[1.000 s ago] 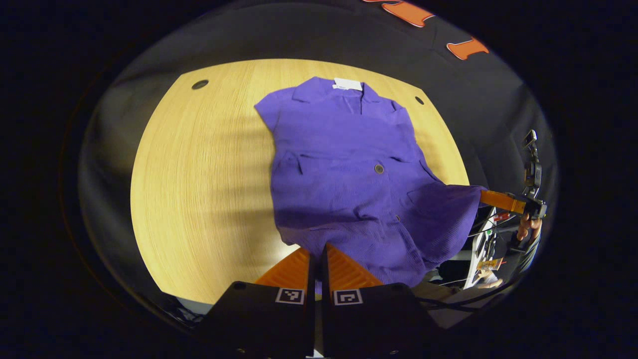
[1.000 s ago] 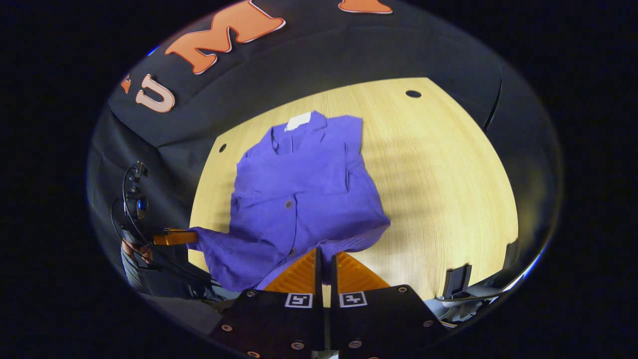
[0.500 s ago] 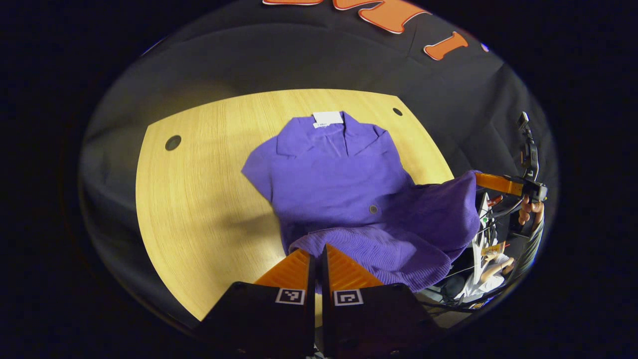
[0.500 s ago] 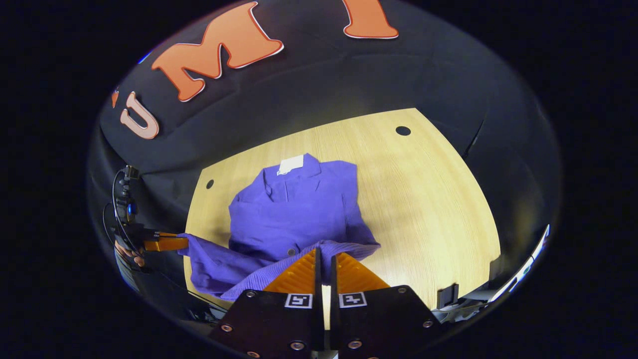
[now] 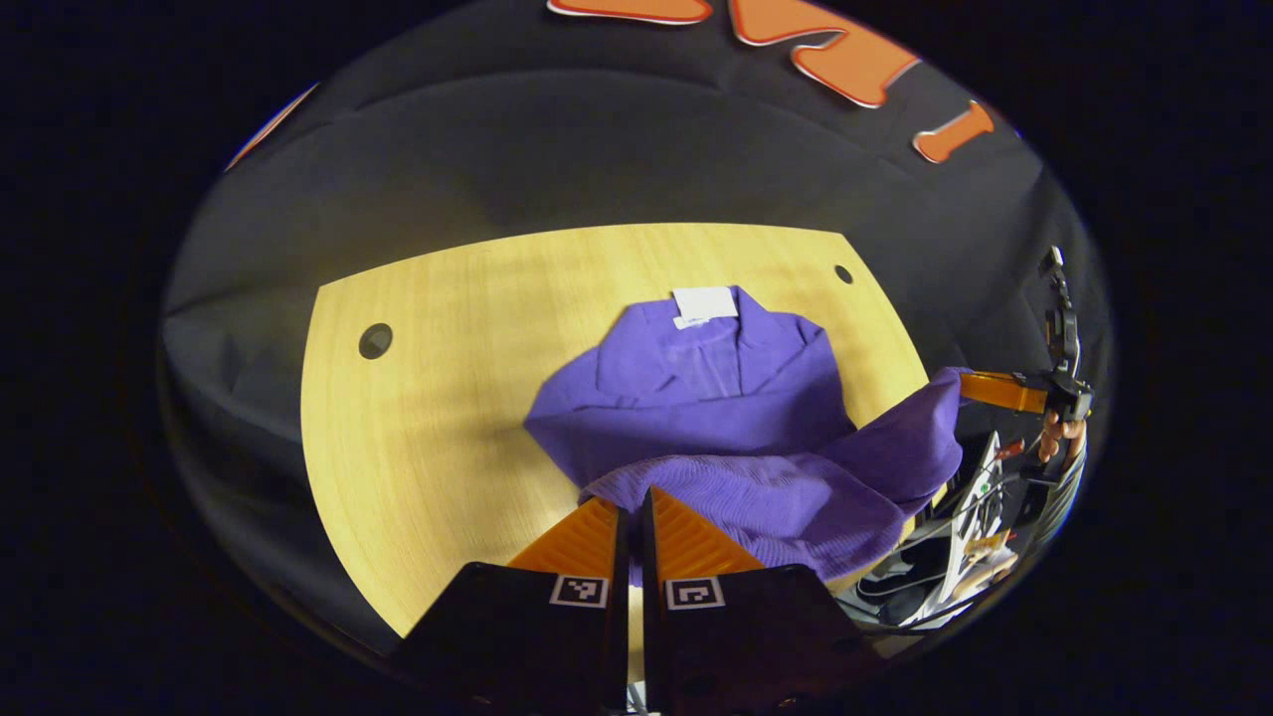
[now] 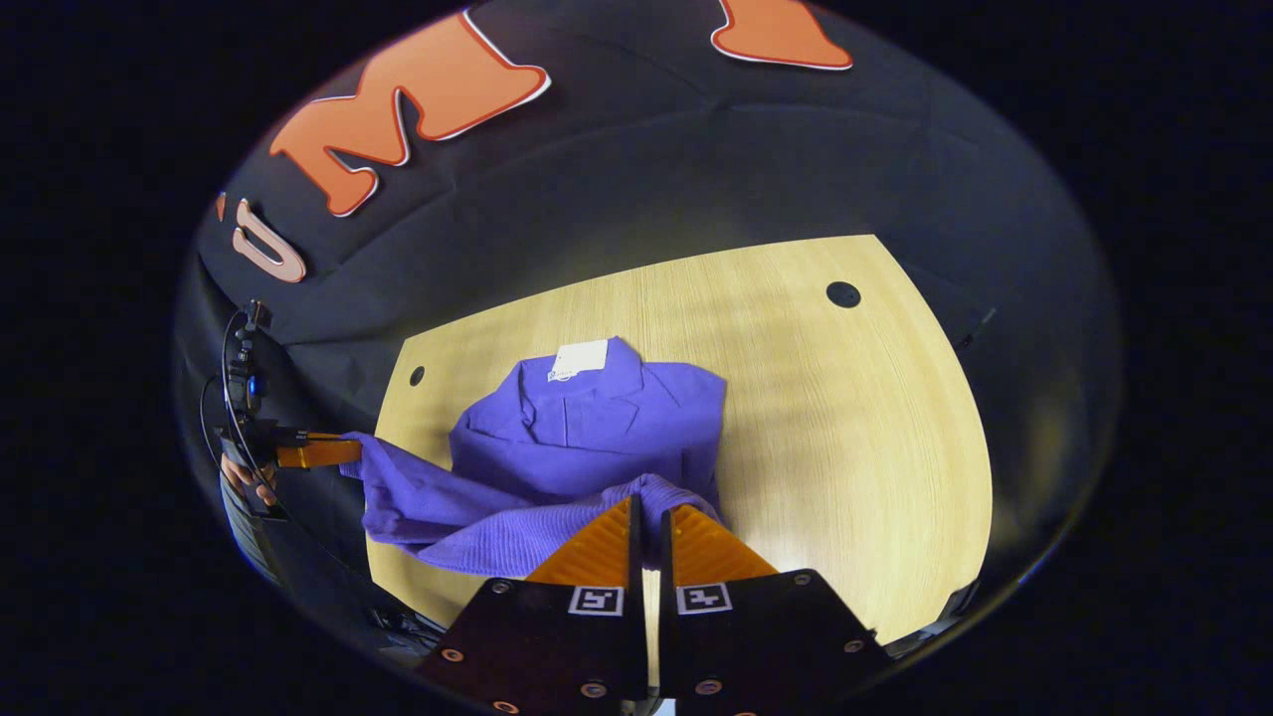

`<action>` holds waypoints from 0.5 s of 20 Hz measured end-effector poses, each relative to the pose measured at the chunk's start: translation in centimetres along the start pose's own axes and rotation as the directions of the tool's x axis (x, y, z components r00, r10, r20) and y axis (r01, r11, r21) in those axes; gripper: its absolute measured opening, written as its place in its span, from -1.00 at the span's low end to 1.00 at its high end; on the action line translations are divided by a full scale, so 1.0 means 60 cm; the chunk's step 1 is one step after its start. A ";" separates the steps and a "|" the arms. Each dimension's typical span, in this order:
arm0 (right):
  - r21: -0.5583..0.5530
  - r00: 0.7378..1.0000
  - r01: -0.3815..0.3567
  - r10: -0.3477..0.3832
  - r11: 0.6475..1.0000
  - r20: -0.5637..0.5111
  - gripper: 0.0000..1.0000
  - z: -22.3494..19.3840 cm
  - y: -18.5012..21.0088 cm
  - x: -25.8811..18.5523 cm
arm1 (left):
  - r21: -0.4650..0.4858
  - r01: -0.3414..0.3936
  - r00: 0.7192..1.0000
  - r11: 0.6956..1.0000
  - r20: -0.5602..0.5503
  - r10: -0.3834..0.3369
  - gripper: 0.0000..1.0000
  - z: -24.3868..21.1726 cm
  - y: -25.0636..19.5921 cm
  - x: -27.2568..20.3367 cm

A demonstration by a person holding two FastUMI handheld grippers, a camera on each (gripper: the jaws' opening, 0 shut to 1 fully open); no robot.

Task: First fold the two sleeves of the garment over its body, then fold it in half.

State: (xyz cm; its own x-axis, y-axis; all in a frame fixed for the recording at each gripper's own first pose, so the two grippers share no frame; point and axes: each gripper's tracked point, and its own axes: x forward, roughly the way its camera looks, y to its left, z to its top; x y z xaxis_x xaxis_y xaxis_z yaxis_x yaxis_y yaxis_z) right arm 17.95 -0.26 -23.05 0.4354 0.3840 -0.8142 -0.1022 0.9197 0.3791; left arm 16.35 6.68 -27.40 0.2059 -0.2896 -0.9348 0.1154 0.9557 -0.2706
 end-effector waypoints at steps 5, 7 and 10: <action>-0.020 0.997 -0.053 0.052 0.998 -0.061 -0.91 0.046 -0.032 0.088 | -0.121 -0.037 0.999 0.992 0.013 0.039 -0.86 0.038 0.011 0.060; 0.015 0.992 -0.094 0.095 0.995 -0.078 -0.91 0.057 -0.029 0.121 | -0.178 -0.037 0.999 0.983 0.027 0.042 -0.86 0.046 0.008 0.084; 0.078 0.987 -0.136 0.142 0.988 -0.076 -0.90 0.082 -0.029 0.163 | -0.258 -0.059 0.996 0.964 0.052 0.075 -0.85 0.060 0.019 0.119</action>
State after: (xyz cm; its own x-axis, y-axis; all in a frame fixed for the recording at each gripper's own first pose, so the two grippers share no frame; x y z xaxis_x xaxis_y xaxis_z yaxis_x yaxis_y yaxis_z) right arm 26.78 1.47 -29.52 0.3475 0.5161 -0.7829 -0.0906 0.8495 0.5198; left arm 21.45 5.54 -33.57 0.2645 -0.2194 -0.9391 -0.1518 0.9521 -0.2653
